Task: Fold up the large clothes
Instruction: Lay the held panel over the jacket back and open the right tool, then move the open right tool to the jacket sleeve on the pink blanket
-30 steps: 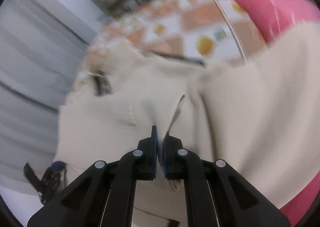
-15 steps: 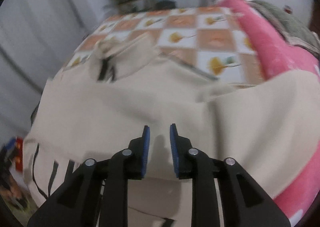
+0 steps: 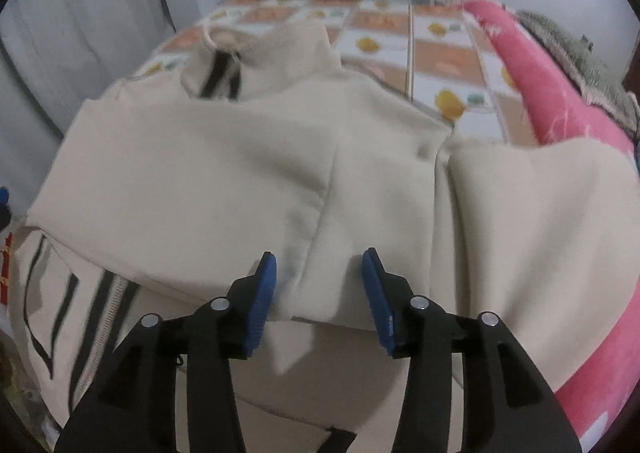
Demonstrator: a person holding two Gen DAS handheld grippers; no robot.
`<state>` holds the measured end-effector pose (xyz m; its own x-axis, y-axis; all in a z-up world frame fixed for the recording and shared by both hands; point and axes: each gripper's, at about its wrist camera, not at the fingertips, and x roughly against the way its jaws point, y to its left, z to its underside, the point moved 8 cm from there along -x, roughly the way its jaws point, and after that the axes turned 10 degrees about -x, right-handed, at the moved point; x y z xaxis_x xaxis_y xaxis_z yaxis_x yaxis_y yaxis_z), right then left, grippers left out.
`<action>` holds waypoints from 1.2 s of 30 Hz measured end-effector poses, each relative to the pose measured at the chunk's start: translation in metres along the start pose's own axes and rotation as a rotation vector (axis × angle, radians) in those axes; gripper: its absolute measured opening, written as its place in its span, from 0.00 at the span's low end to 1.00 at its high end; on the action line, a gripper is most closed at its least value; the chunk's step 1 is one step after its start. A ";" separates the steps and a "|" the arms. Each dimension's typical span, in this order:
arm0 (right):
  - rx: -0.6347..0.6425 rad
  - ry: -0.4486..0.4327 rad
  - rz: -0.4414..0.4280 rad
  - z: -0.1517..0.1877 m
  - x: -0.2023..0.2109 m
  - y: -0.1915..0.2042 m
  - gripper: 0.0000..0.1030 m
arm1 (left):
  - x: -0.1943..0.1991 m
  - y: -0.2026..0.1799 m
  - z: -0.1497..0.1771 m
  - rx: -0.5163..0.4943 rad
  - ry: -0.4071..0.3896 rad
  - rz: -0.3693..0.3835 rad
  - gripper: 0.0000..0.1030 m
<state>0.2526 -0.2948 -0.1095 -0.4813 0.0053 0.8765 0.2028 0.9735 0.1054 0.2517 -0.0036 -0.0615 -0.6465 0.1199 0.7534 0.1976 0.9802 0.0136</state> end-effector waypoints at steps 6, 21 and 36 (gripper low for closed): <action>-0.075 -0.051 -0.044 0.005 0.026 -0.001 0.47 | -0.059 -0.028 -0.007 -0.020 0.086 0.022 0.86; -0.040 0.029 0.014 0.053 0.006 -0.008 0.94 | -0.085 -0.052 0.006 -0.129 0.093 -0.032 0.93; -0.023 -0.145 -0.207 0.020 0.075 -0.031 0.94 | -0.086 -0.052 0.006 -0.129 0.093 -0.033 0.93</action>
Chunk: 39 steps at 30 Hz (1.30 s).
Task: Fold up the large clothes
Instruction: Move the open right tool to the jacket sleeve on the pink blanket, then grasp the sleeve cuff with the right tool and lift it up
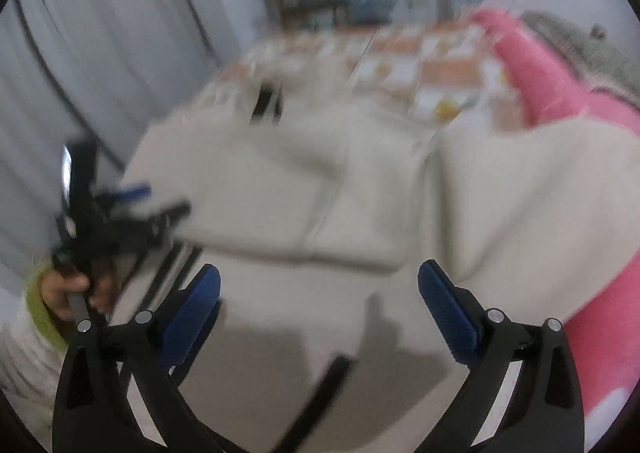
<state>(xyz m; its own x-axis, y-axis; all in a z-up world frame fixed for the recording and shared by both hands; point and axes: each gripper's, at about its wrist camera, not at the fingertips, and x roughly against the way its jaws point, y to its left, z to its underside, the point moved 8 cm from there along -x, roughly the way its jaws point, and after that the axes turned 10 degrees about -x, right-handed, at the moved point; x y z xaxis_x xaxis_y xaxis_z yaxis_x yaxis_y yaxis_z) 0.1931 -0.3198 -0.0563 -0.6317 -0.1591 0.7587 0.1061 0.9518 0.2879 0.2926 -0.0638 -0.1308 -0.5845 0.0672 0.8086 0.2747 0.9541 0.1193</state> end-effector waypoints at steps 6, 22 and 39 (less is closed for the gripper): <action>-0.205 -0.112 0.123 -0.041 0.046 -0.104 0.94 | -0.001 0.002 -0.001 0.001 0.001 -0.001 0.93; -0.955 -0.227 0.228 -0.071 0.039 -0.388 0.67 | -0.001 0.001 -0.001 0.001 0.000 -0.001 0.93; -0.936 -0.312 0.348 -0.094 0.046 -0.413 0.10 | -0.001 0.001 -0.001 0.002 -0.001 0.000 0.93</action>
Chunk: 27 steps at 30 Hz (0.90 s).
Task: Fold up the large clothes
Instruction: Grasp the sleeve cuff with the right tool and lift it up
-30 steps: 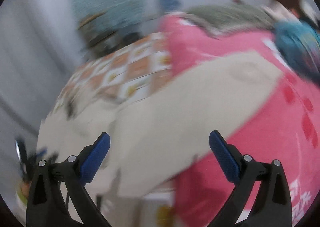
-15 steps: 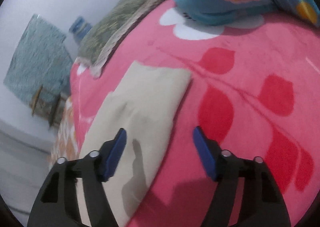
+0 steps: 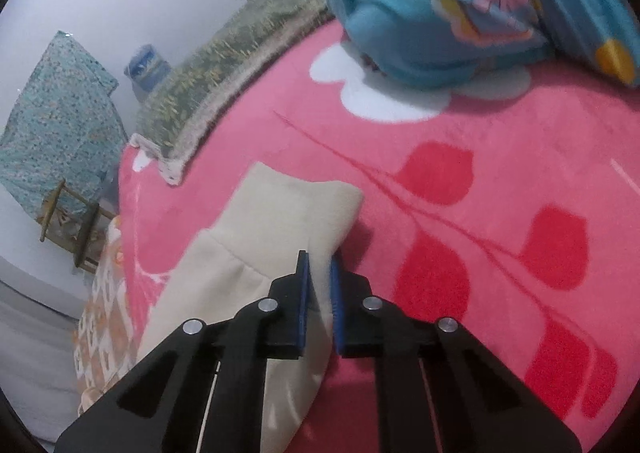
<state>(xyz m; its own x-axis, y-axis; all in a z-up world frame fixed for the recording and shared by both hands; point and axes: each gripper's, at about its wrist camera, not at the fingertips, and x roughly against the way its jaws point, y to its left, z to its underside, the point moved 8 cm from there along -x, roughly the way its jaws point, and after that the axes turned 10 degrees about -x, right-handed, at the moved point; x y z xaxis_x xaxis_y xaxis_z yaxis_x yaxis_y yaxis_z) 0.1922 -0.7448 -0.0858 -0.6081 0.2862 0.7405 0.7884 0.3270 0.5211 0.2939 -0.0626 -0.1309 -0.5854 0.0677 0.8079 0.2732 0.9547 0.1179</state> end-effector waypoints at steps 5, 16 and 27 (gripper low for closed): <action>0.078 -0.064 -0.024 -0.001 0.045 0.027 0.09 | 0.000 0.000 0.000 0.000 -0.001 0.000 0.93; 0.304 -0.162 -0.233 0.050 0.181 0.135 0.09 | 0.000 0.000 0.000 0.001 -0.001 0.001 0.93; 0.475 -0.136 -0.368 0.135 0.231 0.219 0.09 | 0.000 0.000 0.000 0.001 -0.001 0.001 0.93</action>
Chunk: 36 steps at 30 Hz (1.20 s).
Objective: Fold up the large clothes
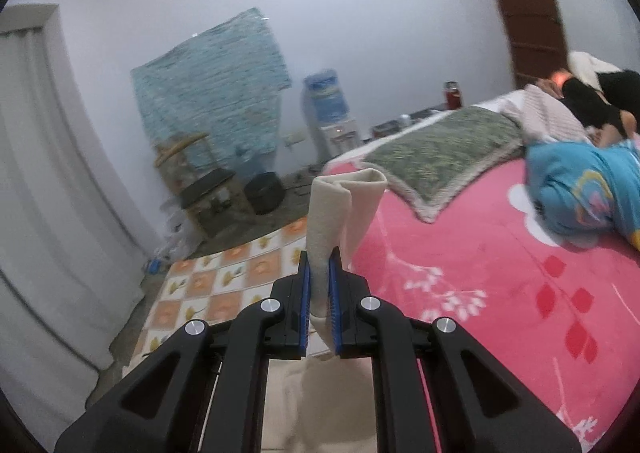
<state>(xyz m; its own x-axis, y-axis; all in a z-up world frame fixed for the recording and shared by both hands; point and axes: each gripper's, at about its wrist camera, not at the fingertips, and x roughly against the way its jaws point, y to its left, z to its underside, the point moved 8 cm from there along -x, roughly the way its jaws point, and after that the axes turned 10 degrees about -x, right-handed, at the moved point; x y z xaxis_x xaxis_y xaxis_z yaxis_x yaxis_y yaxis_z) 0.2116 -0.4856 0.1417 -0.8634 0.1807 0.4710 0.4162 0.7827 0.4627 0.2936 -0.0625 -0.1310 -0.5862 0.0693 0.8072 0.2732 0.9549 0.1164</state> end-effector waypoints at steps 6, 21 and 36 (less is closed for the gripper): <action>0.051 0.005 -0.068 0.016 0.006 0.048 0.09 | 0.000 0.000 0.000 0.000 -0.001 0.002 0.93; 0.141 0.009 -0.048 0.067 -0.021 0.119 0.09 | 0.085 0.036 0.019 0.140 -0.161 0.075 0.92; 0.667 0.436 -0.327 0.348 -0.084 0.295 0.37 | 0.141 0.093 0.084 0.206 -0.259 0.281 0.75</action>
<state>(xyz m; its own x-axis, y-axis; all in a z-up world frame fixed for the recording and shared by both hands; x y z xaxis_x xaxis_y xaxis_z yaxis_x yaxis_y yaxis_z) 0.3073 -0.0631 -0.0225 -0.6672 -0.2525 0.7008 -0.2064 0.9666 0.1517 0.1718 0.0605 -0.0552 -0.6896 0.3802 0.6164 0.3068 0.9243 -0.2269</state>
